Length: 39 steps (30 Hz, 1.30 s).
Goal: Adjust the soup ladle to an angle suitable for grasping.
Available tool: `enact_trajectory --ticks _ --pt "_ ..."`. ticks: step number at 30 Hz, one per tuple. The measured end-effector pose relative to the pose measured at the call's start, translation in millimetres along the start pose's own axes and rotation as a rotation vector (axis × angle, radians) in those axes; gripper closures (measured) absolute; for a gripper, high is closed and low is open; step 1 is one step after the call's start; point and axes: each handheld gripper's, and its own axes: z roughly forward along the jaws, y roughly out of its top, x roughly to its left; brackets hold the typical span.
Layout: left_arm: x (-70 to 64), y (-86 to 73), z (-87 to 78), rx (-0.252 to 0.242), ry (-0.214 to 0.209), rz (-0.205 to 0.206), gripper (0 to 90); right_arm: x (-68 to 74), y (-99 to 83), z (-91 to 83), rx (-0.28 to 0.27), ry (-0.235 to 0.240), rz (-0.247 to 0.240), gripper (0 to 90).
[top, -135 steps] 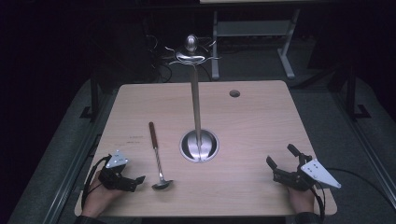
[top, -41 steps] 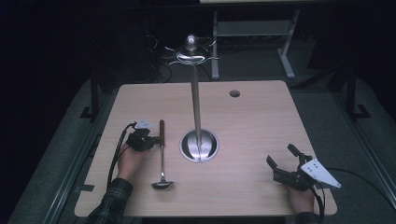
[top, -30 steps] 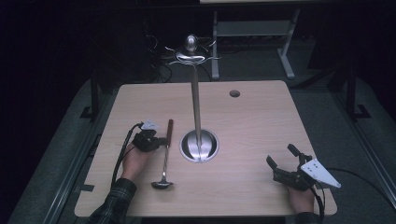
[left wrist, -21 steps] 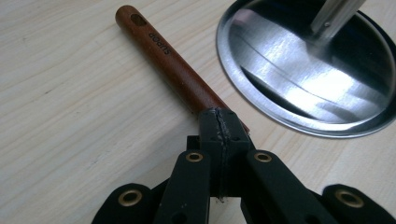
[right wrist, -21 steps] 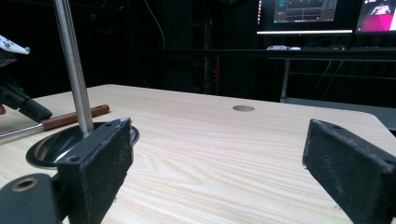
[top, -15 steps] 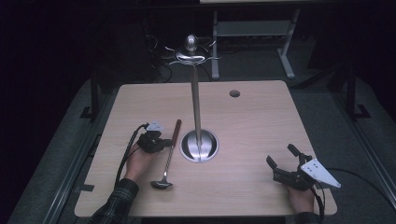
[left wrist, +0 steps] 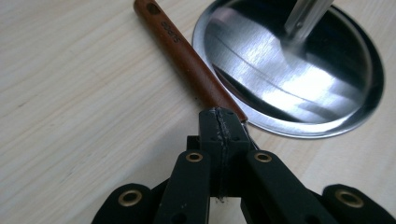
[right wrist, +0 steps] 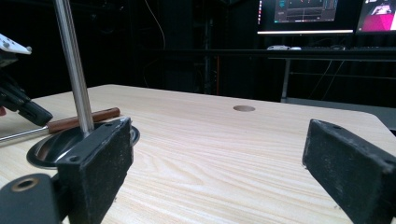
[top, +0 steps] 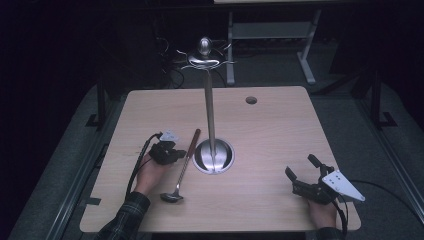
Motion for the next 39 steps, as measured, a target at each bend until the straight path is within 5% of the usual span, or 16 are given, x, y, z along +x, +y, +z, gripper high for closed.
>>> enact_trajectory --ticks 5,15,16,21,29,39 --pt "-8.8 1.3 -22.1 0.017 -0.039 -0.032 89.7 -0.2 0.0 0.0 -0.001 0.002 0.0 8.0" --pt "-50.4 -6.0 -48.5 0.149 -0.165 0.0 89.6 -0.4 -0.1 -0.1 -0.002 0.004 -0.001 8.0" --pt "-52.7 -6.9 -49.5 0.185 -0.173 0.033 89.6 -0.4 0.0 -0.1 -0.002 0.004 -0.001 8.0" --pt "-66.1 -11.2 -40.2 0.257 -0.167 0.039 89.5 -0.3 0.0 0.1 0.0 0.003 -0.001 8.0" --pt "-62.4 -17.0 -23.4 0.341 -0.158 0.022 89.4 -0.5 0.1 0.2 0.001 0.003 0.001 8.0" --pt "-56.1 -18.5 -27.7 0.341 -0.144 0.009 89.6 -0.7 0.1 0.1 -0.001 0.005 0.003 8.0"
